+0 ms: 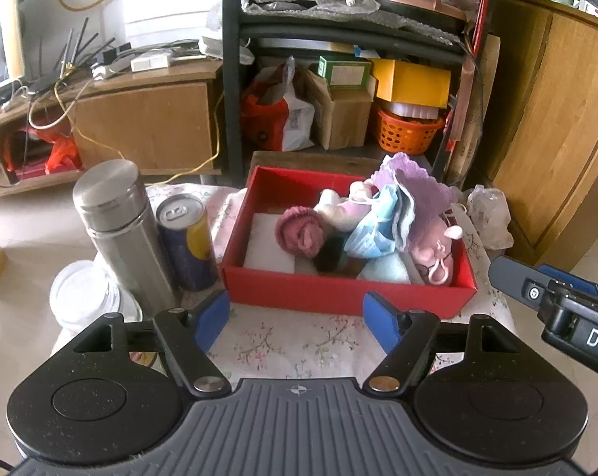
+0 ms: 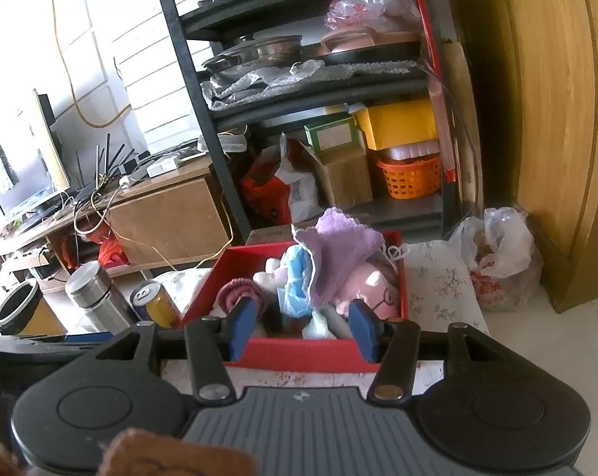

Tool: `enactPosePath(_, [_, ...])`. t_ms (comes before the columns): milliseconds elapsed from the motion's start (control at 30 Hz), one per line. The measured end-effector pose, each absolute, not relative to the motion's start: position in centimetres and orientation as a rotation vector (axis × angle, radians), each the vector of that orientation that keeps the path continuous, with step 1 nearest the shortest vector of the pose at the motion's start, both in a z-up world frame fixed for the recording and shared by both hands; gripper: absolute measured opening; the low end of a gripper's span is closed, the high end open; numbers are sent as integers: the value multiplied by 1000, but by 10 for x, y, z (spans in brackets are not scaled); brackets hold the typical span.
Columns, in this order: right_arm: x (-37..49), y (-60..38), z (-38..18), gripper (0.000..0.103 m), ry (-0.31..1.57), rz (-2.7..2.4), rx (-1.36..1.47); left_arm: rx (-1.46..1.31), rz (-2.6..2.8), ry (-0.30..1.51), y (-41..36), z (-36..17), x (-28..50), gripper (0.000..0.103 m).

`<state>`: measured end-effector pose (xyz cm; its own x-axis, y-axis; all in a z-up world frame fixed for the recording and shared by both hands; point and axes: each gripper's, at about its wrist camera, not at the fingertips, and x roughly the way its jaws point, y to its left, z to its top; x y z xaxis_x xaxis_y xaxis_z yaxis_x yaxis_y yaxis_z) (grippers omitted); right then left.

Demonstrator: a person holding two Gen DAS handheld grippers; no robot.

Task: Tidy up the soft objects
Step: 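Withdraw both open tools back from the filled red box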

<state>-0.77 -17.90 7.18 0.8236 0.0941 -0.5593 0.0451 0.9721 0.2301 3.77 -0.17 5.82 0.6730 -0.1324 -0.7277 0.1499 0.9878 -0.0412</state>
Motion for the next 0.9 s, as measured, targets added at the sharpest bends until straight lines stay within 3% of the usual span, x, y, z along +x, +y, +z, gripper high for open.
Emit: enactPosePath(900, [-18, -173, 62, 26, 611, 20, 243, 26, -150, 769, -8, 59, 17, 76])
